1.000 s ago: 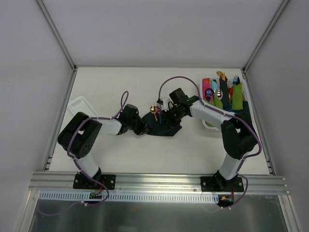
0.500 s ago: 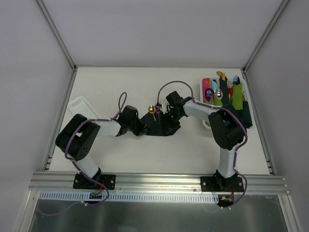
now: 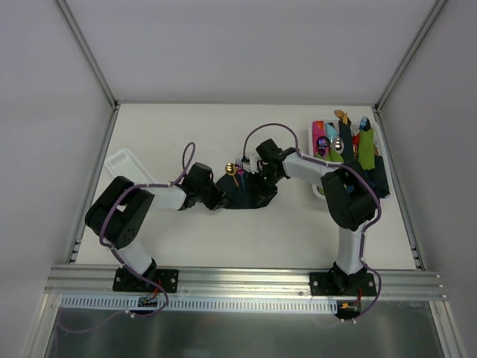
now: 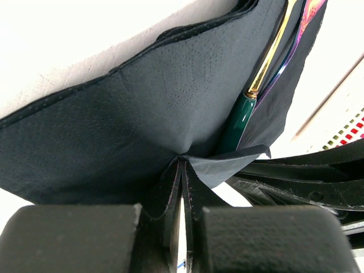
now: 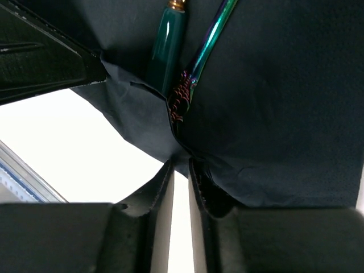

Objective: Place the utensils on the paper napkin and roll it up

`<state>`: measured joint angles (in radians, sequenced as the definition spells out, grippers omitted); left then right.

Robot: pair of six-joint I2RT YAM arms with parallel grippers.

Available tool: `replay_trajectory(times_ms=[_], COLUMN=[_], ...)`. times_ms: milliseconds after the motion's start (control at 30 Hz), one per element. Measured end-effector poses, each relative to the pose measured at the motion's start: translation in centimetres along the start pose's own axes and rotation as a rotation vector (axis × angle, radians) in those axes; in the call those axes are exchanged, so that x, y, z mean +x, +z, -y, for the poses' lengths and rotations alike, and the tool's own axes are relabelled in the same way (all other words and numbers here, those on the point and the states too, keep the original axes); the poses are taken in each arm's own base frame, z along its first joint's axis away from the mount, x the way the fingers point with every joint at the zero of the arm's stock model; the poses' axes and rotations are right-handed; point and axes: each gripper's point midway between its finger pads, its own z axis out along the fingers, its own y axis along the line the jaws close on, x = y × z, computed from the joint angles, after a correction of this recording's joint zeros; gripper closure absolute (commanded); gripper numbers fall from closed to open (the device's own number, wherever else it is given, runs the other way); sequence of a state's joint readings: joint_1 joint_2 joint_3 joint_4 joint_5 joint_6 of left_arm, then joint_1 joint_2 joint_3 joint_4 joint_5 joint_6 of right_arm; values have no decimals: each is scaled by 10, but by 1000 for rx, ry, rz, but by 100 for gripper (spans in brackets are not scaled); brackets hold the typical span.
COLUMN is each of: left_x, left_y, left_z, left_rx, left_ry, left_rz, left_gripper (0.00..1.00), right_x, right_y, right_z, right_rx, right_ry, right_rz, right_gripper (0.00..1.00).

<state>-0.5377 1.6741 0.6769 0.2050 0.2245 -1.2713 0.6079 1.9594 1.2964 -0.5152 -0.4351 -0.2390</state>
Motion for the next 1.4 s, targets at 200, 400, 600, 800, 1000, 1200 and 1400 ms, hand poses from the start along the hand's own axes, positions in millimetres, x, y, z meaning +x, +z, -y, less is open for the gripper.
replay_trajectory(times_ms=[200, 400, 600, 800, 1000, 1200, 1400], left_x=[0, 0, 0, 0, 0, 0, 0], left_y=[0, 0, 0, 0, -2, -3, -5], left_z=[0, 0, 0, 0, -1, -2, -2], left_rx=[-1, -1, -1, -2, -9, -11, -13], left_ry=[-1, -1, -1, 1, 9, 34, 55], left_rz=[0, 0, 0, 0, 0, -1, -2], left_gripper=[100, 100, 100, 100, 100, 100, 99], right_x=[-10, -27, -26, -27, -22, -14, -16], right_y=[-23, -62, -68, -60, -30, -11, -10], right_z=[6, 23, 22, -4, -3, 5, 0], right_rx=[-9, -8, -62, -147, -179, -181, -197], right_ry=[35, 84, 100, 56, 56, 67, 38], right_rz=[55, 169, 180, 171, 121, 75, 79], right_gripper=[59, 53, 61, 59, 59, 58, 66])
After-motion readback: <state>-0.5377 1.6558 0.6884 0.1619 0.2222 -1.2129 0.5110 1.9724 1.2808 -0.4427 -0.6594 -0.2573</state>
